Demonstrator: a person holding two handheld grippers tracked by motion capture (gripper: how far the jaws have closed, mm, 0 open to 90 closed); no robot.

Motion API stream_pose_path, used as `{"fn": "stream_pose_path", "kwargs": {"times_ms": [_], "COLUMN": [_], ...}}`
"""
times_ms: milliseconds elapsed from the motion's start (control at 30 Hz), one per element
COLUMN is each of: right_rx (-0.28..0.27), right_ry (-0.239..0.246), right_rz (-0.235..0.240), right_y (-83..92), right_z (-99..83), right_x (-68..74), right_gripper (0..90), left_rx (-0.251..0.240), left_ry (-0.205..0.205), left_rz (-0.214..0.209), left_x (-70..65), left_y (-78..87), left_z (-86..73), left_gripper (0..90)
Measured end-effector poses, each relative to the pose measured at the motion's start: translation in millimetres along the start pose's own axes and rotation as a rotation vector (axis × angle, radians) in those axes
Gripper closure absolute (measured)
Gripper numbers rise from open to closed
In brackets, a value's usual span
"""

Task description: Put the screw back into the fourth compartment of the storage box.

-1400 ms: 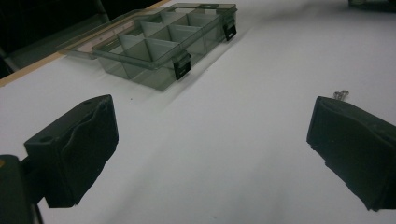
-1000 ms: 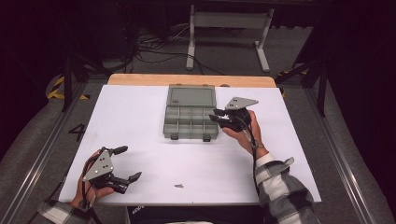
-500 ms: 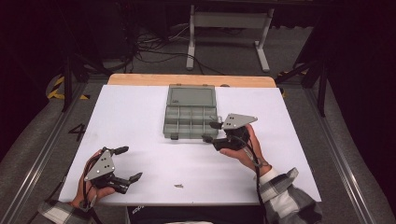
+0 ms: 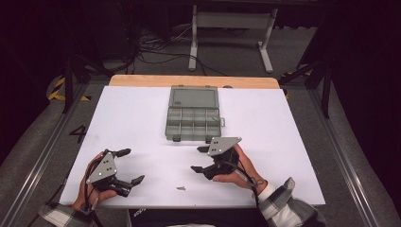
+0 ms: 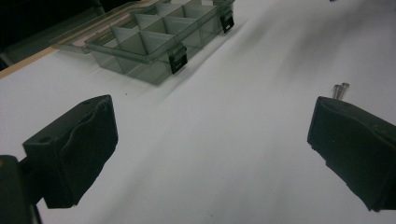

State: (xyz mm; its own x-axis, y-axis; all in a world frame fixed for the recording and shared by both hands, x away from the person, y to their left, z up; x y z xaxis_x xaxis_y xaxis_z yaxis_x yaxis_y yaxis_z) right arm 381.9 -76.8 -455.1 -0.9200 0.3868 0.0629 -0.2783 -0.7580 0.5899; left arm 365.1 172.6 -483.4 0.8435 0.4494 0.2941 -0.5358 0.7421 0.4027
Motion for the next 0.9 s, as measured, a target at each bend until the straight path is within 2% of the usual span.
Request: {"fn": "stream_pose_path", "kwargs": {"times_ms": [33,67,233,367,600,900], "right_rx": [0.029,0.029,0.088,0.108,0.133,0.165], "right_ry": [0.019,0.019,0.038,0.043,0.049,0.058], "right_rz": [0.034,0.034,0.145,0.181,0.2,0.206], "right_y": [-6.5,-6.5,-27.0,-36.0,-49.4,-59.8], "right_z": [-5.2,-5.2,-17.1,-21.6,-25.0,-28.1], "right_x": [8.8,8.8,31.9,40.9,46.5,45.2], "right_gripper": [50.5,50.5,66.6,70.6,73.5,77.2], "left_rx": [0.004,0.004,0.007,0.007,0.008,0.014], "left_ry": [0.0,0.0,-0.003,0.002,-0.002,-0.002], "left_rz": [-0.002,-0.002,-0.001,0.004,0.0,-0.002], "left_x": [0.0,0.0,0.1,0.4,-0.6,-0.7], "left_y": [0.2,0.2,0.1,0.2,-0.3,-1.1], "left_z": [-0.2,-0.2,-0.5,-0.8,-0.1,-1.3], "left_gripper": [2.3,2.3,2.3,2.3,2.3,2.3]}}
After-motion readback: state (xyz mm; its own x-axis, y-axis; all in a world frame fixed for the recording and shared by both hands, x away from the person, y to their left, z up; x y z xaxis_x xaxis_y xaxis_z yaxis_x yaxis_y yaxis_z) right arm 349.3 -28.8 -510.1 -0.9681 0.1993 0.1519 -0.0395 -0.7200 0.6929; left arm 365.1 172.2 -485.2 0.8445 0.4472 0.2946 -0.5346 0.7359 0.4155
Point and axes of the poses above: each handheld gripper's, and its own axes: y roughly backward along the jaws, z roughly out of its top, x roughly to its left, the point moved 8 cm from there along -y, roughly forward along the jaws, and after that the axes turned 9 degrees about -y, right-handed, at the moved point
